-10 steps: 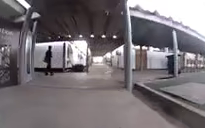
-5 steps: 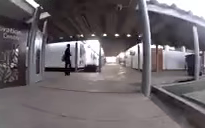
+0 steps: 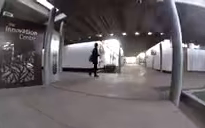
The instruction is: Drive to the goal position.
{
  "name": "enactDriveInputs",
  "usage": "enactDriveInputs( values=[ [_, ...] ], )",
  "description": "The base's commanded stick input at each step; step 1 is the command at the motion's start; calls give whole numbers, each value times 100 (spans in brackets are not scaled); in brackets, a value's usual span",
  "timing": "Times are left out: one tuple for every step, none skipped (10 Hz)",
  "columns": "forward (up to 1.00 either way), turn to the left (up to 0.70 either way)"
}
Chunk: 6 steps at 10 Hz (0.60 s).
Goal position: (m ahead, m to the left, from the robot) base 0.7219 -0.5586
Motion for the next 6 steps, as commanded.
enactDriveInputs(
  values=[
    [70, 35],
    [70, 35],
    [70, 35],
    [70, 35],
    [70, 35],
    [70, 35]
  ],
)
